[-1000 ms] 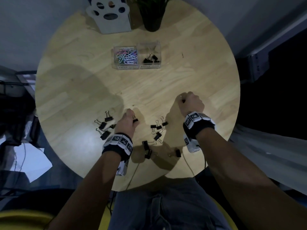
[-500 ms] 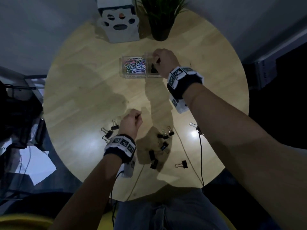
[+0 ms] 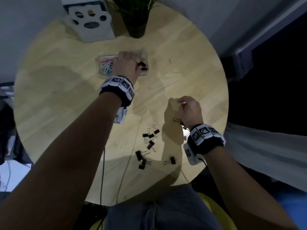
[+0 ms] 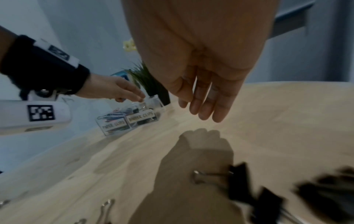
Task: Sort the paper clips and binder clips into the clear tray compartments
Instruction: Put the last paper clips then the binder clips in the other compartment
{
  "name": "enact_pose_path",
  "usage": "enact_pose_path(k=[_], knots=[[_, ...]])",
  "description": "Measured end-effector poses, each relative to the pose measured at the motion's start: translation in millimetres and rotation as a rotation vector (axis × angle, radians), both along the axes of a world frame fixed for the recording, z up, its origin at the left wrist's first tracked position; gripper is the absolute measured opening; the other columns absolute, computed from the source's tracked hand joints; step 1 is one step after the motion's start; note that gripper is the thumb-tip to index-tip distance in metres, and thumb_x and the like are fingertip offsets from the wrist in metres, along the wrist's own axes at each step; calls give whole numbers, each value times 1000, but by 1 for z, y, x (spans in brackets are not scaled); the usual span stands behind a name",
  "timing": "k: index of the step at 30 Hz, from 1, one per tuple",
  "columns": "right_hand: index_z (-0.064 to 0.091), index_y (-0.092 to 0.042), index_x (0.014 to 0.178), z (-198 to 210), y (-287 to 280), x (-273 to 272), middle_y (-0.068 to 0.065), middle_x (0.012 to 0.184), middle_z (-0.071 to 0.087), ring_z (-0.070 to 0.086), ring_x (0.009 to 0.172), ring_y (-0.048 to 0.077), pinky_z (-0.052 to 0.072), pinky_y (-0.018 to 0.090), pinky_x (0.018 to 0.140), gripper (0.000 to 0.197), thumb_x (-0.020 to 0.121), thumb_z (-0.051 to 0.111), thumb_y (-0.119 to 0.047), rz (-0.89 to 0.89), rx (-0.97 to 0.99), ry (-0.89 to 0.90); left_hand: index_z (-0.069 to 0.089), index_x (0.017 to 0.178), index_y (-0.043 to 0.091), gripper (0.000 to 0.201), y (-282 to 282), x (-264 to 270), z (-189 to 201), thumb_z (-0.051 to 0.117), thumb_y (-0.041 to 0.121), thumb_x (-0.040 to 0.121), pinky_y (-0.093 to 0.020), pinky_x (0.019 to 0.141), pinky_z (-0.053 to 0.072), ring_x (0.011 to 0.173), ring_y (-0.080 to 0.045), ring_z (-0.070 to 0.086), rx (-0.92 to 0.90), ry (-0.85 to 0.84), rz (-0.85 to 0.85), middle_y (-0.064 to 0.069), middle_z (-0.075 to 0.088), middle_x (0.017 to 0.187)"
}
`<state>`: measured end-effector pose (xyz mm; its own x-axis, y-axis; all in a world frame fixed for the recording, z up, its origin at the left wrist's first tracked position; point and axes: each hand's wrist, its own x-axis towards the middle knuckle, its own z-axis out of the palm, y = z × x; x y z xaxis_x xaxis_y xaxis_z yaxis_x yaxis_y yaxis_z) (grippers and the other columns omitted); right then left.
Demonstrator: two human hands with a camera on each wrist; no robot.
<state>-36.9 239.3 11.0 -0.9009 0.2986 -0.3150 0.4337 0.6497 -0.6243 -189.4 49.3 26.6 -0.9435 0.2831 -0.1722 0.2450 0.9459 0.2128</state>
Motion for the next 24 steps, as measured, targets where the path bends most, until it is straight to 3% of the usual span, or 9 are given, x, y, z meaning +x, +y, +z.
enact_pose_path(k=[3,5,7,10,13,15,18,24], knots=[[65,-2,106,-4,23,22,16,117,65,60,105,31,45,27,83,33,85,41,7,-49,75,-28,54,120,15,32,-1,30,-1,47,20,90,-43,106,20,136,-30,27,120,105,-44,-10,45,138],[65,-2,107,-5,34,34,16,117,65,60,107,31,46,29,85,34,85,41,6,-72,114,-51,60,108,18,25,-4,62,-5,47,17,86,-39,103,19,130,-29,35,200,146,-59,-6,53,129],[65,-2,107,-7,41,44,16,116,65,60,105,32,47,32,86,31,86,44,4,-79,135,-51,62,101,20,21,-7,103,-12,46,16,88,-40,102,22,120,-25,44,274,73,-61,-1,59,119],[66,1,106,-9,39,58,20,116,64,59,106,37,52,40,88,26,86,51,0,31,180,-31,59,109,20,22,-5,162,-28,50,23,90,-38,103,29,113,-21,51,304,-88,-65,0,61,117],[64,0,109,-11,26,68,20,115,61,55,104,39,50,46,87,27,84,62,-9,182,221,-34,49,126,24,43,0,200,-46,58,35,85,-40,107,27,123,-21,42,219,-233,-93,0,50,130],[58,-7,118,-17,18,72,16,121,57,53,106,37,47,44,90,37,83,64,-16,261,282,-85,44,131,25,52,3,211,-55,60,35,84,-41,106,28,125,-23,37,173,-274,-118,-1,45,133],[55,-12,124,-27,8,74,15,126,53,51,110,36,43,41,92,39,86,58,-10,323,302,-83,46,131,20,47,8,214,-61,59,29,86,-42,105,32,121,-27,38,128,-243,-142,-6,46,130],[52,-1,123,-36,-2,67,19,127,47,48,114,32,41,32,97,44,82,48,12,479,360,-90,59,106,8,24,19,205,-62,55,24,88,-39,94,41,107,-29,46,77,-164,-166,-10,51,114]])
